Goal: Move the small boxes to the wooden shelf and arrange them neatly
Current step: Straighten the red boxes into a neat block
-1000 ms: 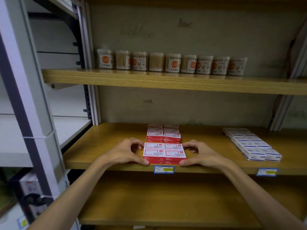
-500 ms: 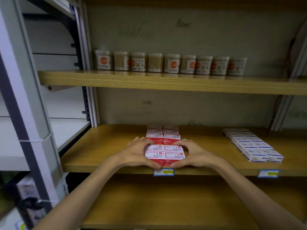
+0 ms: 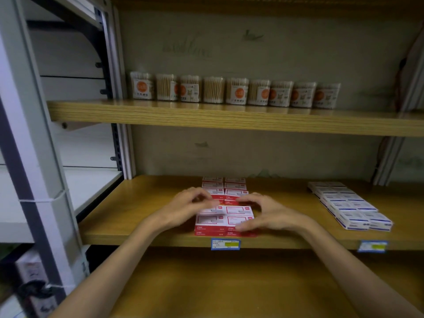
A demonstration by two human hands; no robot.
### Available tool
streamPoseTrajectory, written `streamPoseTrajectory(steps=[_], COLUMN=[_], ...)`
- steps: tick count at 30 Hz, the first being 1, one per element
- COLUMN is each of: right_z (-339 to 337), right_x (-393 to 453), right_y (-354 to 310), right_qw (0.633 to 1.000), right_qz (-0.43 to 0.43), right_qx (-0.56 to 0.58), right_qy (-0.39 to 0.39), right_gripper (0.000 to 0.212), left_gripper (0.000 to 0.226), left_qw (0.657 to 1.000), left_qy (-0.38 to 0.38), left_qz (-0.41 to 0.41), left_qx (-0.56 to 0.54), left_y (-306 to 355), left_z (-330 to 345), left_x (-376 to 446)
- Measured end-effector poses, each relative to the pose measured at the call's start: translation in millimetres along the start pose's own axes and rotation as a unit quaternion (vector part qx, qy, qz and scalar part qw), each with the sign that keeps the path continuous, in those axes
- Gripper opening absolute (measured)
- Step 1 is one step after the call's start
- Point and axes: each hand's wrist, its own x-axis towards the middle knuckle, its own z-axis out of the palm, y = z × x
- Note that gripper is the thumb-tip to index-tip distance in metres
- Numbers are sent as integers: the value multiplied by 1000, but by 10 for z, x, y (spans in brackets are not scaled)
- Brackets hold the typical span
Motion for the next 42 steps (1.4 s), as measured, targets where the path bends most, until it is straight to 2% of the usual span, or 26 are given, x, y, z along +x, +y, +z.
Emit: streamPoseTrajectory(steps=[1, 3, 4, 6, 10, 13, 18, 25, 28, 30, 33, 42], right_z=[-35, -80, -91, -71, 45, 84, 76, 63, 76, 106, 129, 109], right_x=[-11, 31, 82, 199, 409, 493, 436, 363, 366, 375, 392, 316], right_y=[-12, 6, 37, 97, 158, 155, 145, 103, 35, -2, -48, -51], right_qw=[998, 981, 968, 953, 952, 953, 950, 963, 976, 982, 983, 986], right_qz=[-2, 12, 35, 90, 155, 162, 165, 119, 71, 68, 73, 55], right_qx=[45, 109, 118, 123, 76, 68, 139, 126, 138, 139, 143, 152], right_qy=[34, 160, 218, 262, 252, 246, 225, 208, 150, 109, 86, 44], right_gripper=[70, 35, 27, 26, 39, 32, 25, 26, 33, 34, 34, 26], left_gripper=[59, 43, 40, 41, 39, 36, 27, 22, 22, 25, 35, 20], left_qw=[997, 976, 963, 947, 933, 933, 937, 967, 977, 983, 986, 989], left_qy=[51, 163, 192, 193, 177, 178, 184, 158, 106, 74, 56, 17], left_qz=[-10, -74, -118, -179, -197, -186, -193, -167, -148, -145, -146, -126], left_qx=[-57, -125, -147, -185, -246, -253, -224, -112, -108, -90, -56, -79], left_y=[0, -36, -65, -130, -182, -152, -197, -182, -144, -146, -201, -219], left_z=[-30, -51, -46, -15, 72, 120, 117, 83, 100, 111, 105, 70], left_x=[-9, 44, 92, 198, 352, 381, 369, 410, 457, 481, 516, 445])
